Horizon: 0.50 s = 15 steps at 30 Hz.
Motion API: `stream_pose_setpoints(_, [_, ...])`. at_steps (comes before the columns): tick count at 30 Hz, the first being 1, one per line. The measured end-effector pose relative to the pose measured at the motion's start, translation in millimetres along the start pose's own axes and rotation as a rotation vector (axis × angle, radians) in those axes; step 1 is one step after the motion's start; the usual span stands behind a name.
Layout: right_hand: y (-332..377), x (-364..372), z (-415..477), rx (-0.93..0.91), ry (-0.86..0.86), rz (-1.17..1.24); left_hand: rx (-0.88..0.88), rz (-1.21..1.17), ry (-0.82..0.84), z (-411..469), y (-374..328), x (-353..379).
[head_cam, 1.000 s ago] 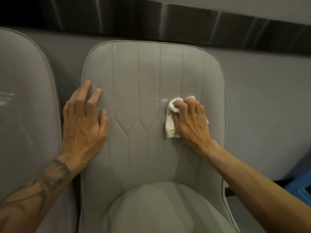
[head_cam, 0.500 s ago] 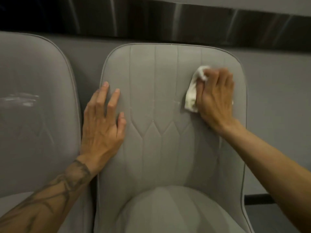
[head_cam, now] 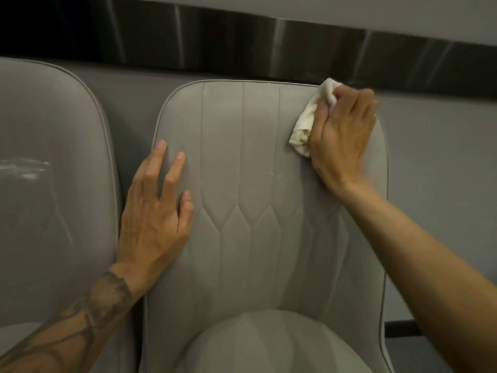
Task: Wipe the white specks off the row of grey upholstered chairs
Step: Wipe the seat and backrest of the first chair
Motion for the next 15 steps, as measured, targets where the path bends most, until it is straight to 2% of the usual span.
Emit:
stream_pose_setpoints(1, [4.9, -1.6, -17.3, -0.025, 0.034, 0.015, 0.004, -0.002, -0.002, 0.1, -0.3, 0.2])
stream_pose_setpoints(4, [-2.0, -14.7, -61.9, -0.301, 0.227, 0.027, 0.001, -0.001, -0.001, -0.3, 0.0, 0.7])
stream_pose_setpoints(5, [-9.5, -15.7, -56.6, -0.342, 0.254, 0.013, 0.0, -0.002, -0.005, -0.2, 0.0, 1.0])
stream_pose_setpoints(6, [-16.4, -14.0, -44.1, -0.313, 0.243, -0.007, 0.001, -0.002, -0.008, -0.3, -0.5, 1.4])
stream_pose_setpoints(9, [-13.1, -3.5, -20.5, -0.029, 0.063, -0.045, 0.002, 0.006, -0.012, -0.7, 0.6, 2.2])
stream_pose_setpoints(10, [-5.6, -2.5, -30.0, 0.011, 0.02, -0.05, 0.002, 0.003, -0.01, -1.2, 0.2, 2.3])
stream_pose_setpoints(12, [4.4, -3.3, -67.8, -0.106, 0.08, -0.005, -0.004, -0.005, -0.006, -1.6, 0.0, 2.6])
stream_pose_setpoints(15, [-8.2, -19.6, -106.4, -0.439, 0.339, 0.041, -0.016, -0.016, -0.007, -2.1, 0.8, 2.6])
Point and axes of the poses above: each hand's wrist, its own z-axis towards the middle knuckle, its own x-axis out of the palm, y = z × x, the point moved 2 cm from there along z, towards the middle knuckle, and after that the axes turned 3 degrees about z, right-handed, at the moved point
